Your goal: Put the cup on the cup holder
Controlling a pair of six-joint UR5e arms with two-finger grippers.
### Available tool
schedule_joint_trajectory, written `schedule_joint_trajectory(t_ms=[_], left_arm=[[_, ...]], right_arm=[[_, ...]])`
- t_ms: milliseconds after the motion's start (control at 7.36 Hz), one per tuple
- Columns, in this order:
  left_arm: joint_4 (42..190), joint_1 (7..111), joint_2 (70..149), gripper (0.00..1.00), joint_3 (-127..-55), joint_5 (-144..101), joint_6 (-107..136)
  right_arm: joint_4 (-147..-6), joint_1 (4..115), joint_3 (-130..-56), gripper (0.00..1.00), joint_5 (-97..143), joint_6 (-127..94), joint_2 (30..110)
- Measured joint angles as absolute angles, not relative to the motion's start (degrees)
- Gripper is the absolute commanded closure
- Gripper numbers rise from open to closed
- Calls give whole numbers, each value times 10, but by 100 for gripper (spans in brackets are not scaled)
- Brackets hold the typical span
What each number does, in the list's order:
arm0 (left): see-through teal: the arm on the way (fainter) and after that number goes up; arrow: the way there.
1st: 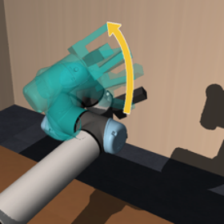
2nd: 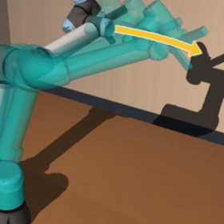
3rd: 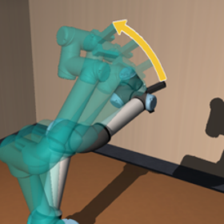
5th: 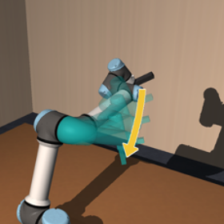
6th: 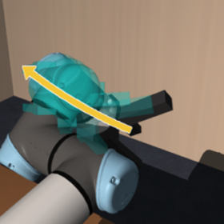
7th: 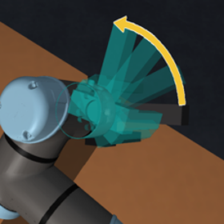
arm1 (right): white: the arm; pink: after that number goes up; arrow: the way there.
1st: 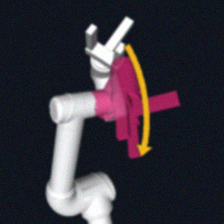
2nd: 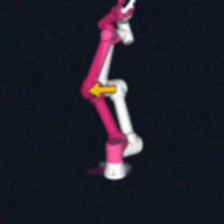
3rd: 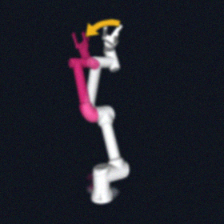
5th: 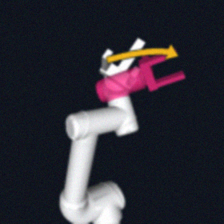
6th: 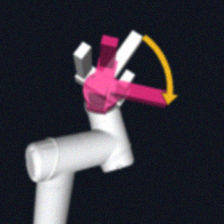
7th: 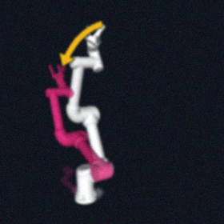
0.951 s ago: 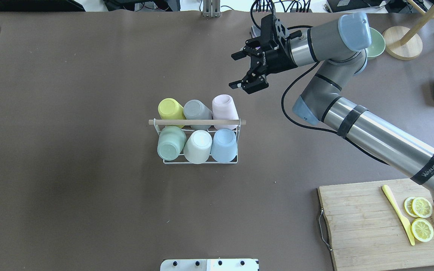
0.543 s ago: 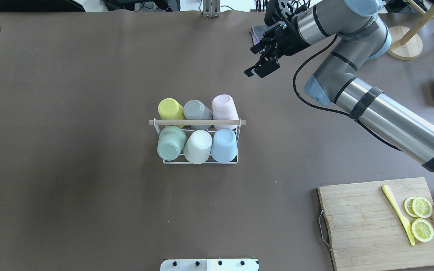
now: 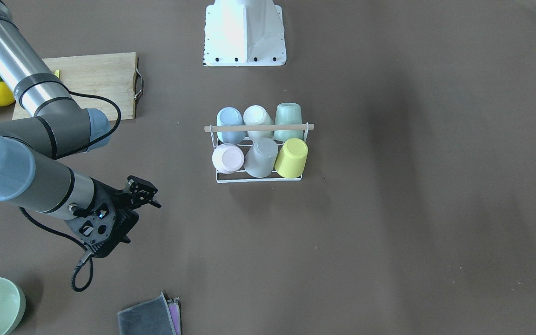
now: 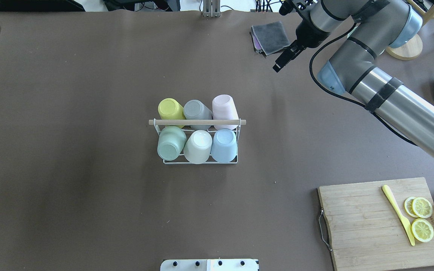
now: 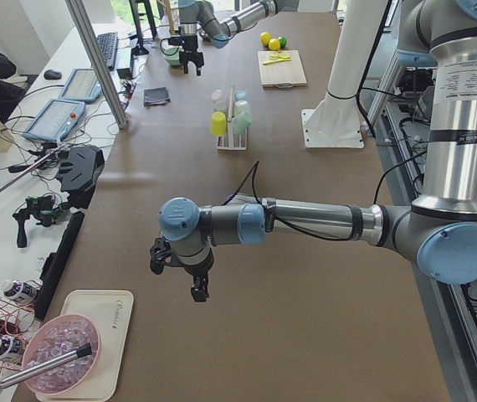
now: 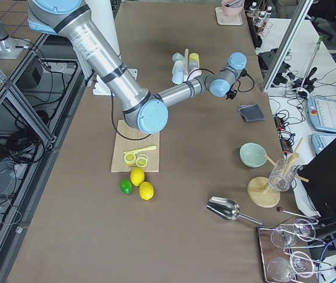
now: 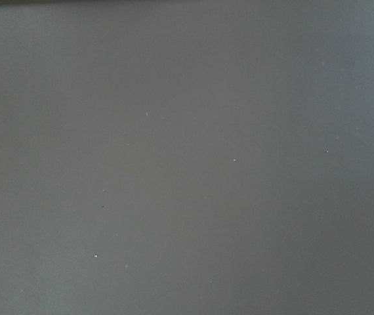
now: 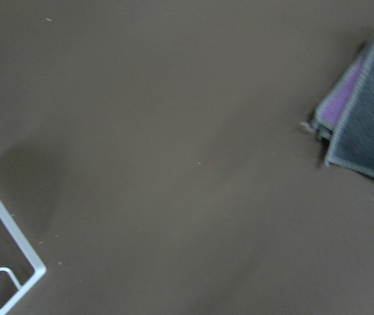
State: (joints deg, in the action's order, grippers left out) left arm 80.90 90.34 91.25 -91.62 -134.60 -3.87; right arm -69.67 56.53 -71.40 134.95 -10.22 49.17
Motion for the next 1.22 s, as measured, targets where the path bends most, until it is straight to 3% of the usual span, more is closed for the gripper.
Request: schedule_joint_trajectory(t_ms=[408,679,951,1223], left_arm=[[886,899,919,2,-918,-1346,-43],[915,887,924,2,-929,-1347,-44],[918,881,928,2,-932,-1345,-41],[917,880,928,2,-933,-1344,-37]], right_arm=[[-920,575,-818,0,1262,2,532],[-1020,597,-917,0,1240,78,603],[-1051,622,-1021,0,1237,92,715],[-1034,666,-1076,0,1254,105,848]])
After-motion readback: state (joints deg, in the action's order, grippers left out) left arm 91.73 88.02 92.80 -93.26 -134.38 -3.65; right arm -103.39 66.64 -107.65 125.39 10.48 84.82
